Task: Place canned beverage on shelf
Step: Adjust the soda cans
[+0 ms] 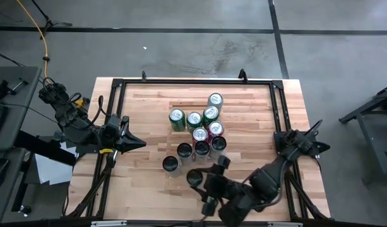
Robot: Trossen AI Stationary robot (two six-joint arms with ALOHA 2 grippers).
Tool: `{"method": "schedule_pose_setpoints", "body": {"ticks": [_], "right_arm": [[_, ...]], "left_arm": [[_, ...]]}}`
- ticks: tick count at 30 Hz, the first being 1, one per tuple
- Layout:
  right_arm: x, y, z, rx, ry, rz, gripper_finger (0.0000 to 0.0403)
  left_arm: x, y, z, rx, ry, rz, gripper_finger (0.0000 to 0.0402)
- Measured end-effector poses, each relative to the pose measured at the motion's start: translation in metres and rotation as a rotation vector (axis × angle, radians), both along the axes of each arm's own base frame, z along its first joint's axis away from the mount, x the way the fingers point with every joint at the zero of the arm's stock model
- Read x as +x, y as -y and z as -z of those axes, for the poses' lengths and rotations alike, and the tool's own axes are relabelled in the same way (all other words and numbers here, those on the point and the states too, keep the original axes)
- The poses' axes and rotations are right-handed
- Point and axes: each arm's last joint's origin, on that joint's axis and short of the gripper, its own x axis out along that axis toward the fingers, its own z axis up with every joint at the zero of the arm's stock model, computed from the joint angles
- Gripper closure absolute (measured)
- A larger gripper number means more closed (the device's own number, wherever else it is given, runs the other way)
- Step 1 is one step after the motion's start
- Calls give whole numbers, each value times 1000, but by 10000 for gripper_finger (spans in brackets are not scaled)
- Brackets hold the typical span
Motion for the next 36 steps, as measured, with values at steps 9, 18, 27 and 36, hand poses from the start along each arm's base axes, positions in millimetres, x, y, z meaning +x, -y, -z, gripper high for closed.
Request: {"method": "schedule_pose_setpoints", "body": {"ticks": [9, 18, 27, 36], "right_arm": [[-67, -17, 8, 49, -88, 139, 170], [-79, -18, 2, -24, 67, 203, 170], [-60, 1, 4, -75, -50, 199, 170], [-58, 1, 7, -132, -42, 199, 170]], "left_arm": [[0, 0, 0, 1, 1, -5, 401], [0, -1, -1, -2, 9, -41, 401], [0, -1, -3, -24, 29, -57, 401], [0, -1, -3, -14, 29, -58, 401]]}}
